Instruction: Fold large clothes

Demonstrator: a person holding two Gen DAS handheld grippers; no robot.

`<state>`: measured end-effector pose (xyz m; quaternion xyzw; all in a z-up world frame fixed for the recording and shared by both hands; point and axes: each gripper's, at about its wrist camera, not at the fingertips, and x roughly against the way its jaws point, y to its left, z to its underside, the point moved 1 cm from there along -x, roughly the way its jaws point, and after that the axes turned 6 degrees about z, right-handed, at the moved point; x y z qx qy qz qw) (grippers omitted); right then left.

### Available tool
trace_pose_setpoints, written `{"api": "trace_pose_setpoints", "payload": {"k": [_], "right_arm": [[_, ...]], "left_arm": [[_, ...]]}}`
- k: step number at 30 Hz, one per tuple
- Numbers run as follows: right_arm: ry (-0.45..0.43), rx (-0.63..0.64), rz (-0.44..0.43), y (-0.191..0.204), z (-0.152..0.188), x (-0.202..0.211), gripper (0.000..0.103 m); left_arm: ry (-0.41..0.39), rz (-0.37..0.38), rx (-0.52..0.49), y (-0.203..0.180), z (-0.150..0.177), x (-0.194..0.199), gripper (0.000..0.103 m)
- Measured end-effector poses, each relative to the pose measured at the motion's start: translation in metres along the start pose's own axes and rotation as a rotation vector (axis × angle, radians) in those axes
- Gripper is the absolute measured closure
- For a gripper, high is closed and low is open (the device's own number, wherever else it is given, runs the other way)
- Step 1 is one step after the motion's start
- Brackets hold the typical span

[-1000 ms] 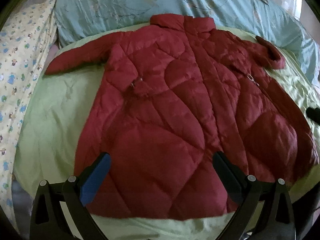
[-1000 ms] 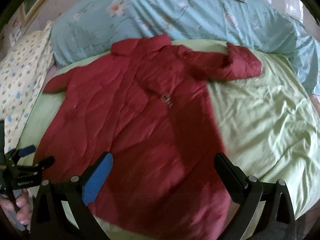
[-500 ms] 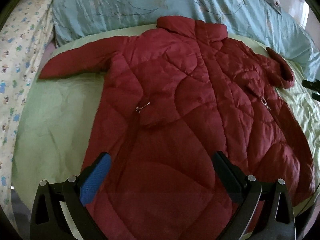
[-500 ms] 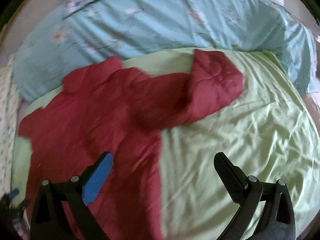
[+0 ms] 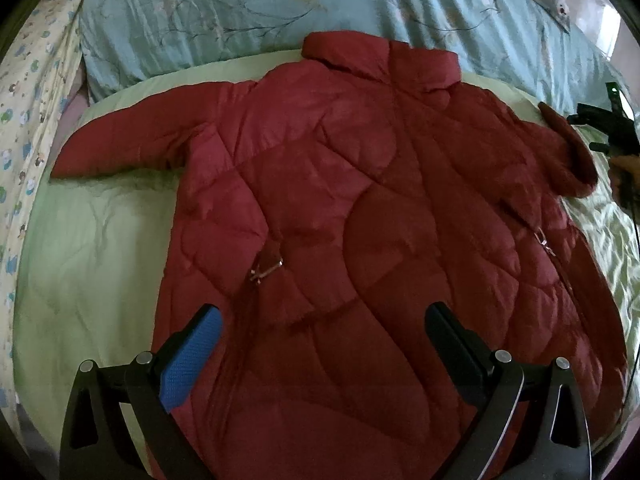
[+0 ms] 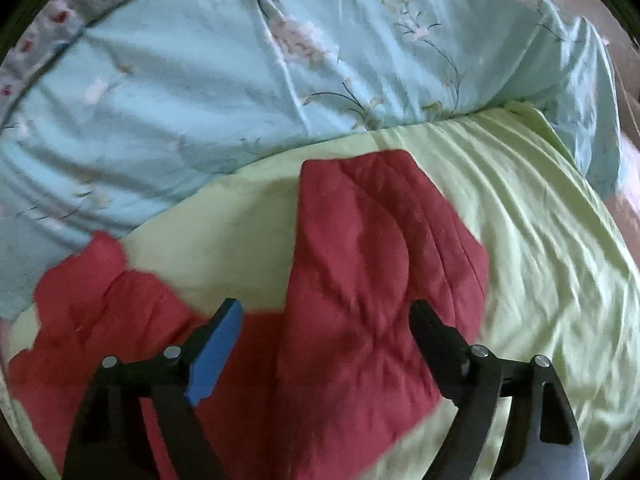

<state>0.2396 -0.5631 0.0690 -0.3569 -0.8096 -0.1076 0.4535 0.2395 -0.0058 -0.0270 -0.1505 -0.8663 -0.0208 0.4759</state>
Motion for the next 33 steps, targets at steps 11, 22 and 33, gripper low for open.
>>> {"api": "trace_pose_setpoints", "payload": {"k": [11,22,33], "right_arm": [[0.034,0.035,0.039,-0.003,-0.017,-0.051,0.089],[-0.096,0.218,-0.297,0.079,0.033,0.067,0.091],[-0.043,0.439,-0.614,0.209,0.133,0.118,0.091]], "left_arm": [[-0.045,-0.029,0.004,-0.001,-0.007,-0.025,0.001],[-0.026,0.091,0.085,0.011,-0.004,-0.018,0.001],[-0.02,0.15,0.137,0.036,0.0,0.002,0.001]]}}
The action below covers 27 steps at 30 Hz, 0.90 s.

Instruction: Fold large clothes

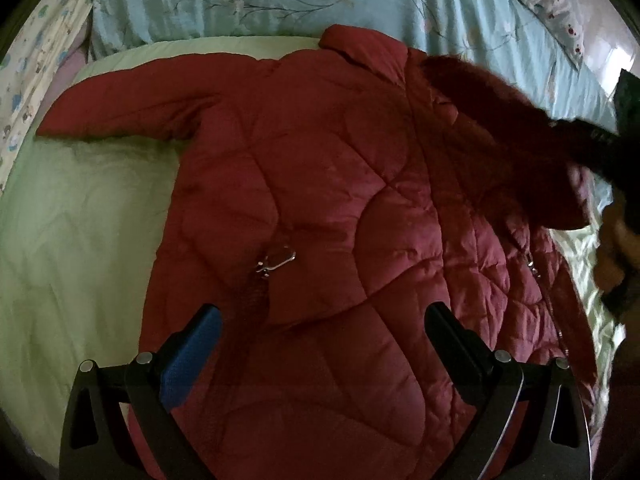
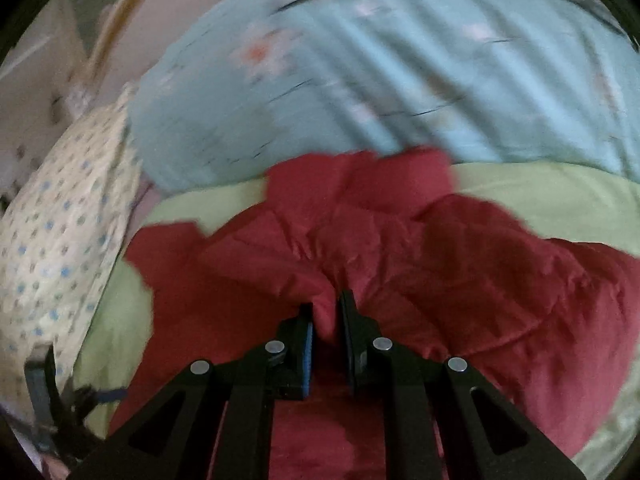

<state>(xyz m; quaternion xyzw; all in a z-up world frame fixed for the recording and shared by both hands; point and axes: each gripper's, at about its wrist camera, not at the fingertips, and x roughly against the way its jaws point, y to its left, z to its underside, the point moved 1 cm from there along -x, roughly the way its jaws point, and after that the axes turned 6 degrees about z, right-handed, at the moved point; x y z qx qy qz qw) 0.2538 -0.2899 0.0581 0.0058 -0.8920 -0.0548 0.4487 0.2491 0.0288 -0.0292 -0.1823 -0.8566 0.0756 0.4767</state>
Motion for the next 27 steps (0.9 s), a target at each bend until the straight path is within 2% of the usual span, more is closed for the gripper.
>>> {"api": "trace_pose_setpoints", "payload": {"k": [4,7,10,12,17,20,21,22,23,24,27], "right_arm": [[0.052,0.069,-0.073,0.042,0.019,-0.028,0.091],[0.1,0.121,-0.091,0.061,0.033,-0.047,0.091],[0.135,0.145,-0.102,0.069,0.041,-0.064,0.091],[0.138,0.155,-0.103,0.071,0.044,-0.069,0.087],[0.149,0.166,-0.131,0.071,0.047,-0.075,0.086],[0.146,0.167,-0.142,0.072,0.047,-0.077,0.085],[0.147,0.165,-0.145,0.072,0.047,-0.077,0.085],[0.149,0.16,-0.149,0.071,0.048,-0.078,0.084],[0.153,0.157,-0.149,0.07,0.048,-0.079,0.084],[0.157,0.154,-0.151,0.068,0.049,-0.079,0.084],[0.17,0.149,-0.147,0.064,0.052,-0.076,0.077]], "left_arm": [[0.004,0.061,0.033,0.011,-0.008,0.005,0.001],[-0.004,0.089,0.042,0.02,-0.021,0.007,0.001],[-0.007,0.11,0.045,0.026,-0.036,0.007,0.001],[-0.016,0.121,0.043,0.028,-0.05,0.004,0.001],[0.018,0.135,0.046,0.03,-0.091,-0.028,0.002],[0.052,0.148,0.036,0.027,-0.116,-0.055,0.009],[0.062,0.152,0.037,0.028,-0.122,-0.064,0.016],[0.072,0.16,0.039,0.028,-0.126,-0.071,0.034],[0.084,0.166,0.036,0.028,-0.13,-0.079,0.046],[0.102,0.19,0.043,0.029,-0.137,-0.089,0.064],[0.097,0.23,0.056,0.034,-0.143,-0.1,0.082]]}}
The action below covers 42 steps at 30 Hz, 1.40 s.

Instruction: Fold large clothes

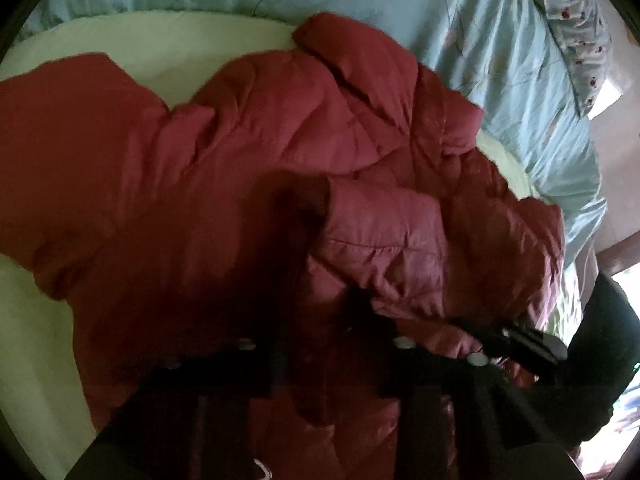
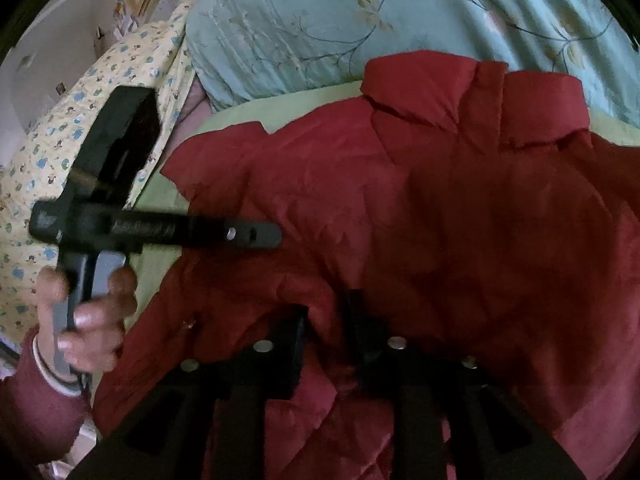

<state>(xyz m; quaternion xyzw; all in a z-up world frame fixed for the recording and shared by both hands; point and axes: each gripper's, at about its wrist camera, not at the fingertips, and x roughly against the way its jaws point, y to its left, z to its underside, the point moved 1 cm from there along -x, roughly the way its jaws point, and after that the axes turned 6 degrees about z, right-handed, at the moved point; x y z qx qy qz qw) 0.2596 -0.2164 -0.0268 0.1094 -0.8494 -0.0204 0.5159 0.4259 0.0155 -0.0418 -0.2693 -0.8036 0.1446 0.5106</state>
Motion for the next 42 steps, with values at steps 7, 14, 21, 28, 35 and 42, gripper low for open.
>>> {"api": "trace_pose_setpoints", "payload": {"k": [7,14,21,28,35,42], "right_arm": [[-0.094,-0.084,0.016,-0.026,0.013,0.049,0.049],[-0.188,-0.219,0.286,-0.093,0.011,0.077,0.042],[-0.069,-0.294,0.355,-0.133,0.024,0.039,0.042],[-0.052,-0.255,0.384,-0.129,0.026,0.029,0.033],[-0.067,-0.282,0.382,-0.121,0.023,0.044,0.031],[-0.058,-0.199,0.358,-0.09,0.009,0.036,0.032]], "left_arm": [[-0.139,-0.183,-0.13,-0.006,0.009,0.033,0.088],[-0.133,-0.264,-0.159,-0.005,0.023,0.027,0.085],[-0.261,-0.275,-0.107,-0.017,0.038,0.07,0.07],[-0.23,-0.203,-0.229,-0.063,0.051,0.049,0.07],[-0.105,-0.285,-0.13,-0.025,0.033,-0.024,0.072],[-0.1,-0.318,-0.13,-0.029,0.037,-0.044,0.072]]}}
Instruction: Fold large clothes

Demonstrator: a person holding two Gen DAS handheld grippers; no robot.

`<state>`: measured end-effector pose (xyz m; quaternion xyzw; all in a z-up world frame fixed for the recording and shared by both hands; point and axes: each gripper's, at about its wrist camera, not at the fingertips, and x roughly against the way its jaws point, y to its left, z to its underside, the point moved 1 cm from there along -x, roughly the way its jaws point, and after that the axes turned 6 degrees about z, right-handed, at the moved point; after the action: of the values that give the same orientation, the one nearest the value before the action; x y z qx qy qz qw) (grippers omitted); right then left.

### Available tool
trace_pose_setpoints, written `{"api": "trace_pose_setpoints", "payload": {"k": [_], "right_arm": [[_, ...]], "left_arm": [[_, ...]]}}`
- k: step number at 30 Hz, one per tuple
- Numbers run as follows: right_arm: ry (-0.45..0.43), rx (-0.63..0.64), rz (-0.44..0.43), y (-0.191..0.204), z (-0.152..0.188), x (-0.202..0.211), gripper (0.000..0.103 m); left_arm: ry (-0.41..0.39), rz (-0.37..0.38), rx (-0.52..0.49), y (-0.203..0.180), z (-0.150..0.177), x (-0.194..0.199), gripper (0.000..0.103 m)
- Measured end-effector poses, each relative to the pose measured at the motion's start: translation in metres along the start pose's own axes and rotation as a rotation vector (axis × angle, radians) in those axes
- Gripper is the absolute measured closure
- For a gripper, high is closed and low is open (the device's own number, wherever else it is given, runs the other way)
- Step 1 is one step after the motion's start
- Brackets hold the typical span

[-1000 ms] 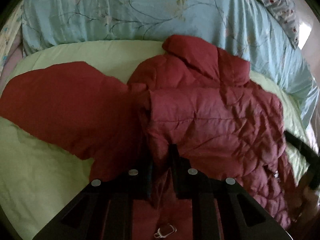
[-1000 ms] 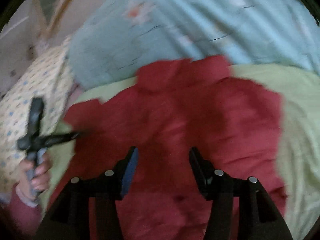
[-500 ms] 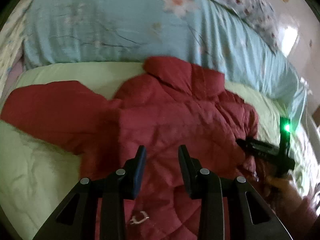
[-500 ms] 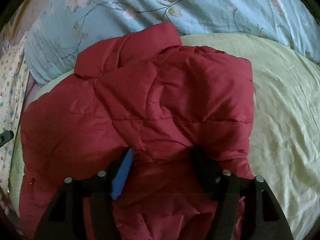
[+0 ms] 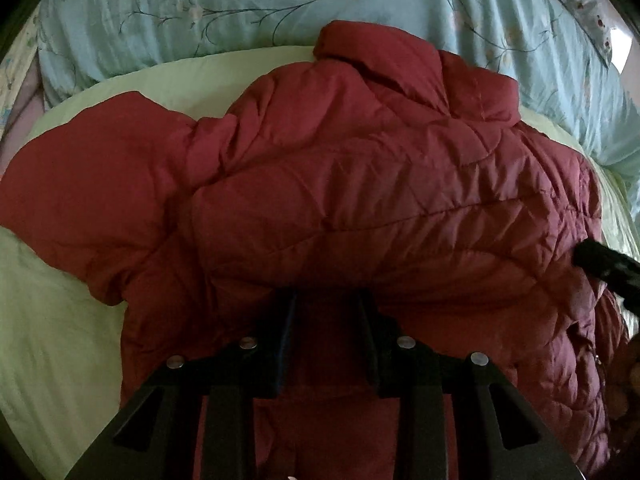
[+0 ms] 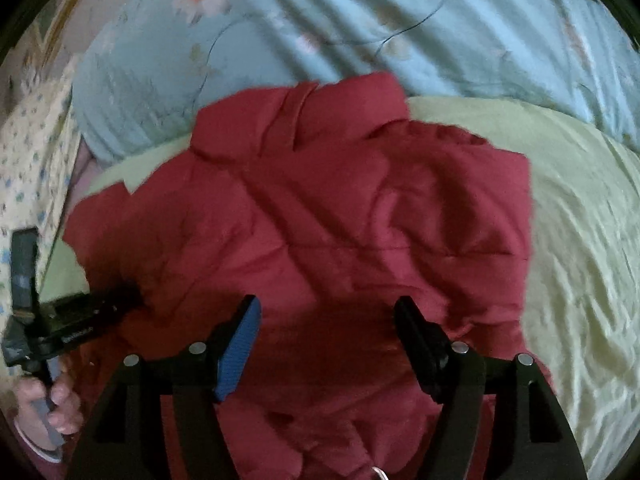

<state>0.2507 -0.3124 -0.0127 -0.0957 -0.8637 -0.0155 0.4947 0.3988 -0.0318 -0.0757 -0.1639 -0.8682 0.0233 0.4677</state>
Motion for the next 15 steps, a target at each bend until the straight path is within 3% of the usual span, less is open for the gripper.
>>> {"api": "trace_pose_setpoints", "payload": {"k": [3,10,13,15], "right_arm": [[0.06,0.052,0.073,0.004,0.006,-0.028,0.031],[0.067,0.046,0.079,0.0,0.011,-0.04,0.029],[0.059,0.023,0.062,-0.003,0.01,-0.034,0.029],[0.056,0.004,0.053,-0.004,0.011,-0.028,0.029]], "left_arm": [[0.007,0.028,0.012,0.011,0.005,0.0,0.072],[-0.007,0.065,0.016,0.015,0.007,0.007,0.072],[-0.011,0.127,0.048,0.022,0.013,0.026,0.064],[-0.023,0.127,0.054,0.027,0.016,0.041,0.057]]}}
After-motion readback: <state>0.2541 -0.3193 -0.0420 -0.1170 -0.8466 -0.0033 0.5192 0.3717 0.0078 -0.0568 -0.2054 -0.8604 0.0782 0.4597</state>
